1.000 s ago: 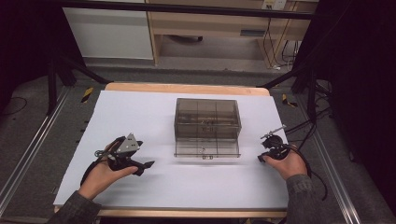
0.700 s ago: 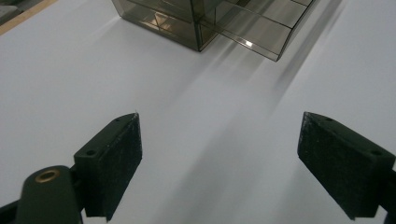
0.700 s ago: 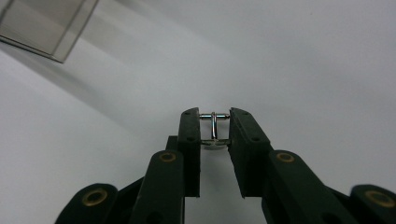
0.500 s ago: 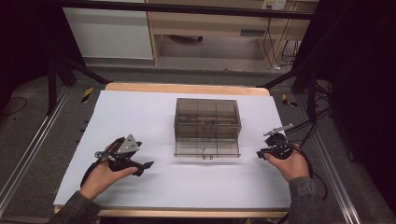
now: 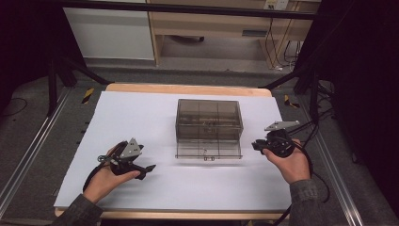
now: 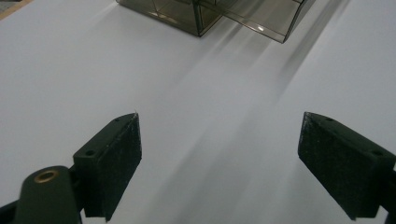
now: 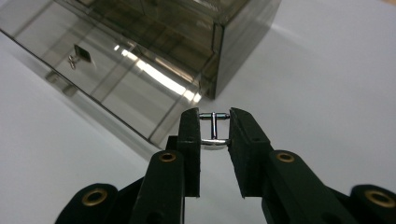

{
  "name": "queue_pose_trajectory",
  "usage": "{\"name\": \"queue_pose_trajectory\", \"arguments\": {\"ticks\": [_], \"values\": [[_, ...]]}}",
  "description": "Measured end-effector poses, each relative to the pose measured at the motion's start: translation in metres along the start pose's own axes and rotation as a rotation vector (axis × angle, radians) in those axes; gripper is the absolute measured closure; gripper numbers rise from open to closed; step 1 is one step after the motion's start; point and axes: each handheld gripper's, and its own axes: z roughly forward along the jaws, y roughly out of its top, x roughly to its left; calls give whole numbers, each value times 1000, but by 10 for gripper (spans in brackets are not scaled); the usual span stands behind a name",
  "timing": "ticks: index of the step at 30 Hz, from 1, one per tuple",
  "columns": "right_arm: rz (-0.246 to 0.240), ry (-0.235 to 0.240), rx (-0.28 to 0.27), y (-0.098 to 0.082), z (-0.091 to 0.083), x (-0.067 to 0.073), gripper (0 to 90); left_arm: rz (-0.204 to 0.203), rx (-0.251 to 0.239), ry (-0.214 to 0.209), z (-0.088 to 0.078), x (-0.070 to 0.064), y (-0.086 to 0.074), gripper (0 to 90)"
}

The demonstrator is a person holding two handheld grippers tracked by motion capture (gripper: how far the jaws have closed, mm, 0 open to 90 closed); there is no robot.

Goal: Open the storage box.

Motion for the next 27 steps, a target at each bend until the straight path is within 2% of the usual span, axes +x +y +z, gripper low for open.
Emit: {"name": "queue_pose_trajectory", "arguments": {"ticks": [4, 8, 16, 22, 27], "values": [[-21, 19, -40, 8, -2, 8, 749, -2, 2, 0, 3, -1, -2, 131], [-49, 34, -54, 15, 0, 19, 748, 0, -7, 10, 4, -2, -3, 125], [-78, 64, -77, 27, 7, 33, 748, -35, -42, 32, 4, -1, -8, 98], [-94, 81, -90, 32, 12, 41, 748, -72, -85, 50, 0, 5, -13, 69], [-103, 93, -97, 35, 15, 48, 748, -87, -101, 63, -3, 9, -16, 66]]}}
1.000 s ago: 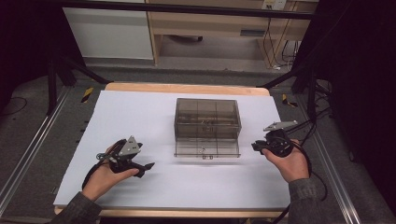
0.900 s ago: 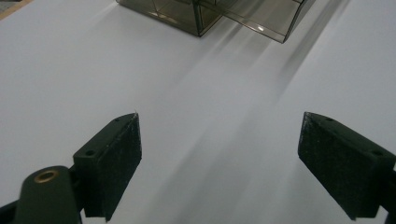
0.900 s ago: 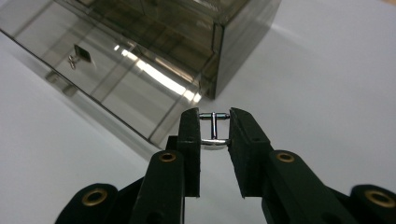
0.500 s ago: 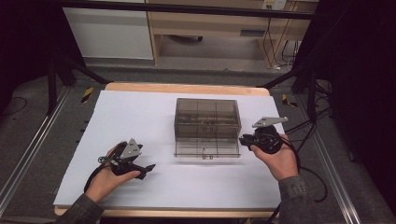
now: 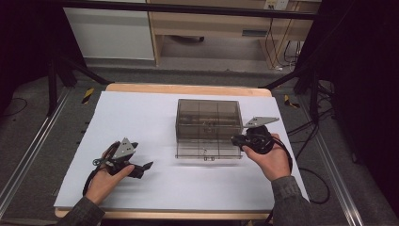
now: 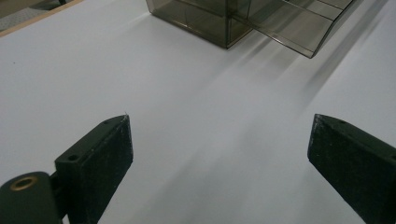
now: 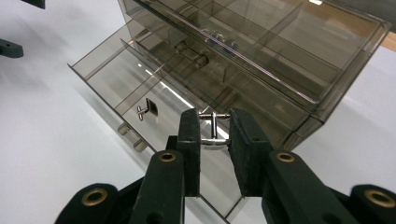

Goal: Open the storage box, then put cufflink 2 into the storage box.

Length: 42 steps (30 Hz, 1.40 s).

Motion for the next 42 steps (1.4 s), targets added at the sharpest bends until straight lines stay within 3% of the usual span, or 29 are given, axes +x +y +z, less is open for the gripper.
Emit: {"name": "queue_pose_trajectory", "arguments": {"ticks": [8, 23, 29, 32, 35, 42], "values": [[-9, 28, -5, 6, 8, 9, 748, -7, 5, 13, -1, 1, -3, 65], [-34, 56, 28, 12, 36, 23, 748, -40, -52, 83, -9, 12, -11, 66], [-37, 57, 33, 10, 43, 26, 749, -32, -62, 87, -9, 12, -11, 65], [-37, 56, 39, 9, 46, 26, 748, -49, -73, 88, -10, 14, -12, 65], [-33, 63, 36, 10, 49, 29, 748, -43, -57, 94, -9, 13, -14, 65], [-56, 59, 83, 11, 64, 36, 748, -30, -50, 87, -6, 11, -14, 65]]}}
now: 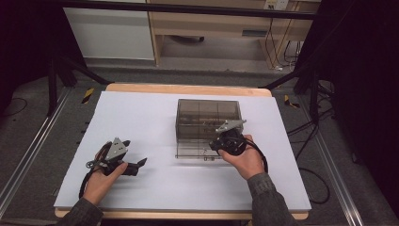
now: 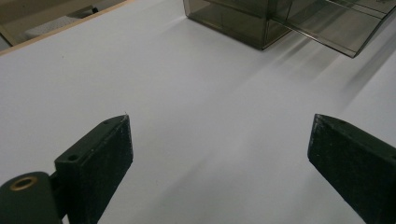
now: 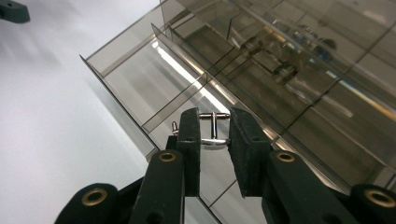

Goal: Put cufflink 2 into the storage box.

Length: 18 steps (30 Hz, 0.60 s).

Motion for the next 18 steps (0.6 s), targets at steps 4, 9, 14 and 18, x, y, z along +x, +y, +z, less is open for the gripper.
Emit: {"name": "queue_pose_trajectory", "arguments": {"ticks": [4, 9, 14, 18], "values": [[-4, -15, 16, 1, 6, 0, 748, 1, 0, -2, 0, 0, 0, 65], [-6, -42, 47, 1, 13, -2, 748, 4, 2, -3, 0, -1, 0, 65], [-13, -48, 79, 3, 20, -1, 748, 2, 1, -10, 1, -2, 0, 65], [-12, -49, 101, 4, 26, -1, 747, 1, -3, -9, 1, -2, 0, 65]]}}
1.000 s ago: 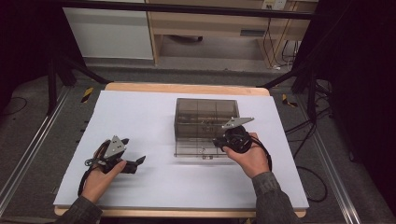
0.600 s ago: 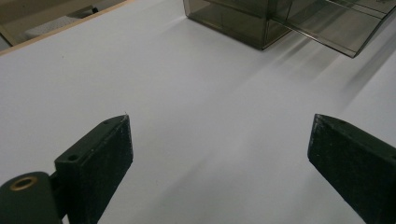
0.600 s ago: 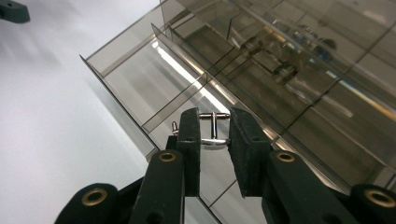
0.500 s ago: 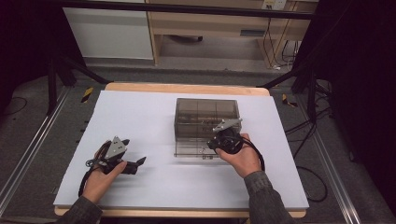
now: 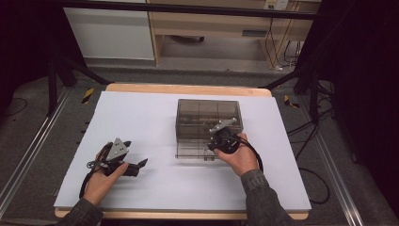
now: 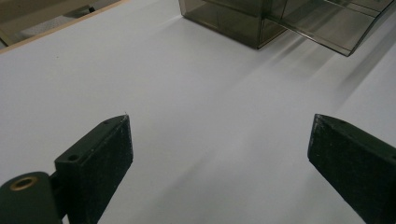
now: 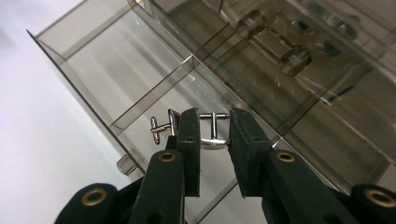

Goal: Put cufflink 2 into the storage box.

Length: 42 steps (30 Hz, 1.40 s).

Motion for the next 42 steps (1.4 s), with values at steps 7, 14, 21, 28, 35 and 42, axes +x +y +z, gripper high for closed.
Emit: {"name": "queue_pose_trajectory", "arguments": {"ticks": [7, 14, 21, 28, 35, 42], "values": [[11, -5, 18, 2, 5, 1, 679, -3, -5, -1, -1, 0, 1, 65], [13, -13, -34, 2, -14, 2, 701, 2, -7, -16, -2, -2, 8, 65], [11, -25, -93, -12, -39, 14, 796, -10, -27, -65, -2, -2, 28, 66], [43, -43, -179, -36, -58, 29, 861, 3, -35, -92, 3, -3, 55, 65], [62, -63, -220, -62, -63, 45, 874, 5, -25, -125, 18, -10, 87, 70], [103, -98, -239, -81, -56, 57, 877, -66, -26, -151, 29, -14, 116, 118]]}}
